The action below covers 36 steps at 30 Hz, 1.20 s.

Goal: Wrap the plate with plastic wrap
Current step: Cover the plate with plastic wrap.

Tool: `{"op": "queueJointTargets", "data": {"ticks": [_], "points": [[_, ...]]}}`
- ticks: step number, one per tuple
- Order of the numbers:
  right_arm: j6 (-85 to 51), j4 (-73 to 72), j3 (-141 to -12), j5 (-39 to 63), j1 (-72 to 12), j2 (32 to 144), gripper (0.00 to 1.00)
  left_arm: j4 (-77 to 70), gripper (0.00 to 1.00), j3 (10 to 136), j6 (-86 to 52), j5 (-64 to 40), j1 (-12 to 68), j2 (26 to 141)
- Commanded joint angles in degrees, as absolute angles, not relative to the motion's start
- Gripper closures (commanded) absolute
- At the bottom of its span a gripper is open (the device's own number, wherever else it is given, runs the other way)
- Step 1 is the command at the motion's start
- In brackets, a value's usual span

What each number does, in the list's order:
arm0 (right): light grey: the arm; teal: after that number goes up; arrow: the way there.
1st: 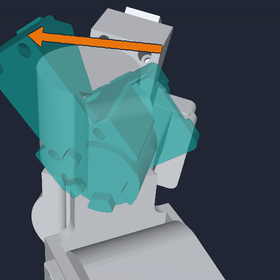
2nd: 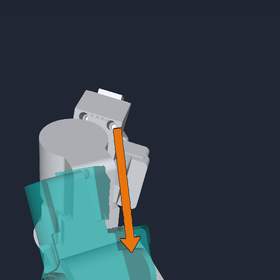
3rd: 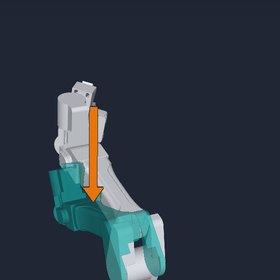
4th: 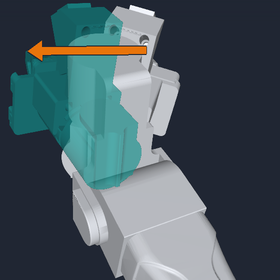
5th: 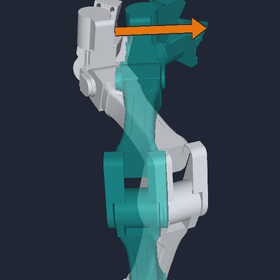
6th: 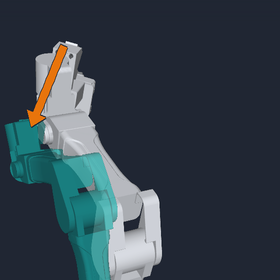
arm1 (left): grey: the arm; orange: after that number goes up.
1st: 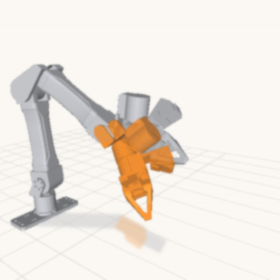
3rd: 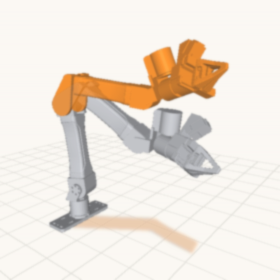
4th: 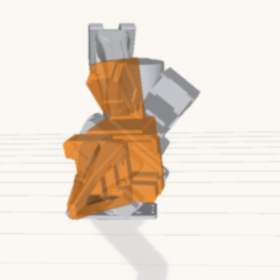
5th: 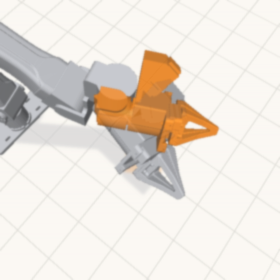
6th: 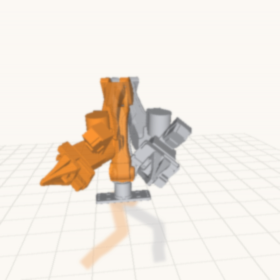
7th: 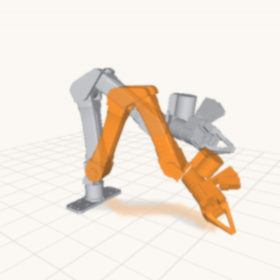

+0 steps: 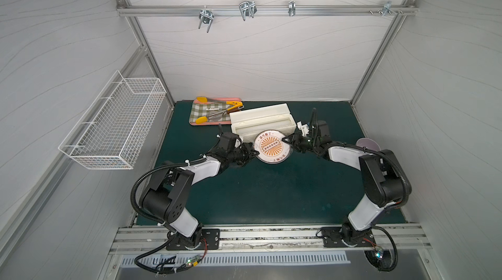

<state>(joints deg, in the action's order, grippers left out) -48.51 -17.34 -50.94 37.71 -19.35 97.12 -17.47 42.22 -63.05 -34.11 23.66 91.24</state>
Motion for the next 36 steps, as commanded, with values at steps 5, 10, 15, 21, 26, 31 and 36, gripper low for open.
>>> {"op": "queueJointTargets", "data": {"ticks": [5, 10, 15, 21, 26, 31, 36], "points": [[-50.22, -23.65, -50.76, 42.73, -19.59, 97.29, 0.76, -23.55, 1.0, 43.62, -63.01, -39.42, 24.13, 92.5], [-51.15, -25.35, -50.51, 43.57, -19.48, 97.72, 0.87, -22.25, 1.0, 45.47, -61.81, -39.47, 24.17, 92.51], [-50.8, -21.32, -51.78, 42.88, -19.45, 95.42, 0.95, -17.89, 1.0, 46.91, -58.44, -39.12, 24.23, 90.0], [-52.78, -14.74, -56.37, 41.17, -19.27, 93.4, 1.0, -11.38, 1.0, 51.23, -56.98, -37.76, 23.93, 86.82], [-51.84, -9.0, -62.25, 39.04, -18.53, 91.91, 1.0, -5.84, 1.0, 55.98, -55.05, -36.29, 23.0, 84.57], [-53.73, -6.95, -66.03, 37.75, -17.91, 92.83, 1.0, -1.32, 1.0, 61.16, -53.9, -35.69, 21.79, 84.26], [-54.69, -5.72, -68.82, 36.91, -17.91, 92.73, 1.0, 2.13, 1.0, 65.24, -53.14, -35.6, 21.4, 84.46]]}}
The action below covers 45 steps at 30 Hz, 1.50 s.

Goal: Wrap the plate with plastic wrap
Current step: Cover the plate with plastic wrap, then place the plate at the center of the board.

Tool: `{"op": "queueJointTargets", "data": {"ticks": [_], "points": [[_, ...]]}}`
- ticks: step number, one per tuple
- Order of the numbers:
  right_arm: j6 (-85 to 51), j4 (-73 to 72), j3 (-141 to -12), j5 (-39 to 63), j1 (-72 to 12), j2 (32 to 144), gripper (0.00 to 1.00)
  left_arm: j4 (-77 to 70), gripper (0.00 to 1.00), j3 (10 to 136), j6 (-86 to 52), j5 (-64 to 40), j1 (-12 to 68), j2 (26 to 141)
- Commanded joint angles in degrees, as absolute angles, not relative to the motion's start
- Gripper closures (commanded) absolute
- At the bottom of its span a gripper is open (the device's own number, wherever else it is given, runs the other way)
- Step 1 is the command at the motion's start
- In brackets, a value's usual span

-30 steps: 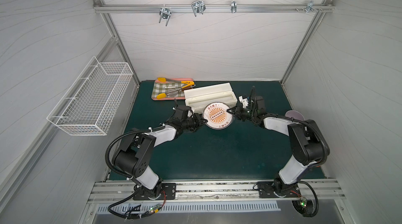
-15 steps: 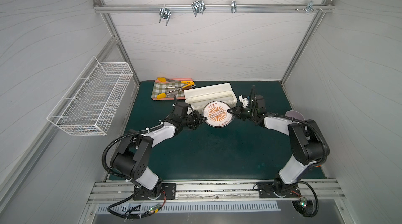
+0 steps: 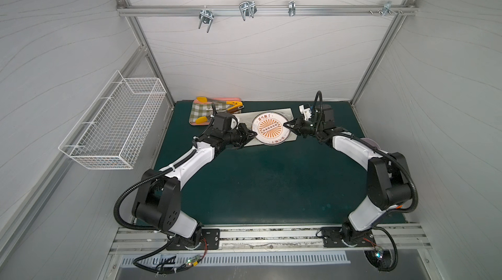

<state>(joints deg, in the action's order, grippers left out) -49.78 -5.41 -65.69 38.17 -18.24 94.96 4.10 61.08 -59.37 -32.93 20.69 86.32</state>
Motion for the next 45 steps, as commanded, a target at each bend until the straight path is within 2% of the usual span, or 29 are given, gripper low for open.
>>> {"op": "queueJointTargets", "data": {"ticks": [1, 17, 35, 45], "points": [[-54.54, -4.86, -69.24, 36.89, -17.86, 92.36, 1.0, 2.77, 1.0, 65.64, -52.87, -35.61, 21.44, 84.34], [-53.16, 0.43, -66.21, 35.72, -18.93, 82.09, 1.0, 4.95, 1.0, 62.97, -53.96, -35.39, 21.99, 74.89], [-51.49, 0.18, -33.85, 30.79, -26.48, 63.87, 1.0, -1.02, 1.0, 31.75, -55.99, -24.88, 33.64, 57.85], [-48.77, 0.41, -26.22, 27.18, -27.2, 67.94, 1.0, -4.4, 1.0, 26.15, -56.9, -22.51, 36.35, 64.57]]}}
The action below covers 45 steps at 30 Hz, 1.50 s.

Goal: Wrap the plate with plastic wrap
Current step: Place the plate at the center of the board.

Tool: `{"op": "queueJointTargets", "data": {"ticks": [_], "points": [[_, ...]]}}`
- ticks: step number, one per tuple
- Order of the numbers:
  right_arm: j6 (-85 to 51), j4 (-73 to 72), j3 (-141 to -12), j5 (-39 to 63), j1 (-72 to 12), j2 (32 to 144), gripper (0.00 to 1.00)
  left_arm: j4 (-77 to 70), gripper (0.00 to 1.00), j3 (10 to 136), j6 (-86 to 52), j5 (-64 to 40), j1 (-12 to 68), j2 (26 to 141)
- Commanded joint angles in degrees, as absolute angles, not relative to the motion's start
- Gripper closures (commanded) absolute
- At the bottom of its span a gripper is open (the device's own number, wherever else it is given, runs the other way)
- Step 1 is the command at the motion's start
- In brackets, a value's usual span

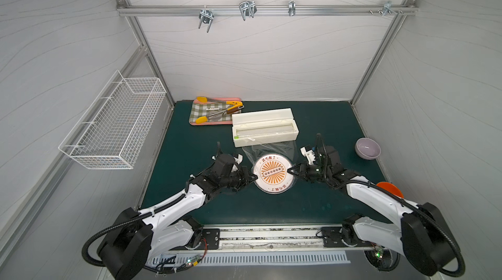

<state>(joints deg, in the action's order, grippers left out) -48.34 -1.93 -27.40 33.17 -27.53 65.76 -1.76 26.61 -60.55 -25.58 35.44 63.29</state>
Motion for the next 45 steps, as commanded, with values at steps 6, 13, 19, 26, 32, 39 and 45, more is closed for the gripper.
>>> {"op": "queueJointTargets", "data": {"ticks": [6, 13, 19, 26, 32, 39, 45], "points": [[-46.56, -0.35, -26.58, 25.36, -27.25, 74.19, 1.0, -7.48, 1.0, 23.31, -57.73, -21.18, 36.72, 69.51], [-45.5, -3.01, -28.64, 24.0, -27.51, 81.75, 1.0, -11.51, 1.0, 25.78, -56.71, -22.49, 36.69, 80.38], [-42.63, -0.2, -30.32, 22.38, -27.63, 84.67, 1.0, -8.3, 1.0, 26.36, -56.39, -22.86, 36.06, 82.09], [-38.51, 8.7, -33.96, 19.97, -28.04, 88.0, 0.91, -2.26, 0.91, 28.28, -55.37, -24.93, 35.49, 83.4], [-36.78, 12.35, -36.06, 19.24, -28.29, 89.34, 0.8, 2.24, 0.83, 30.03, -53.74, -25.81, 35.33, 84.43], [-34.79, 16.56, -37.61, 18.68, -28.26, 87.55, 0.53, 8.13, 0.62, 29.83, -52.31, -27.37, 33.23, 82.73], [-32.53, 24.92, -40.79, 16.18, -25.63, 82.64, 0.35, 15.91, 0.53, 30.12, -50.6, -27.83, 29.95, 74.1]]}}
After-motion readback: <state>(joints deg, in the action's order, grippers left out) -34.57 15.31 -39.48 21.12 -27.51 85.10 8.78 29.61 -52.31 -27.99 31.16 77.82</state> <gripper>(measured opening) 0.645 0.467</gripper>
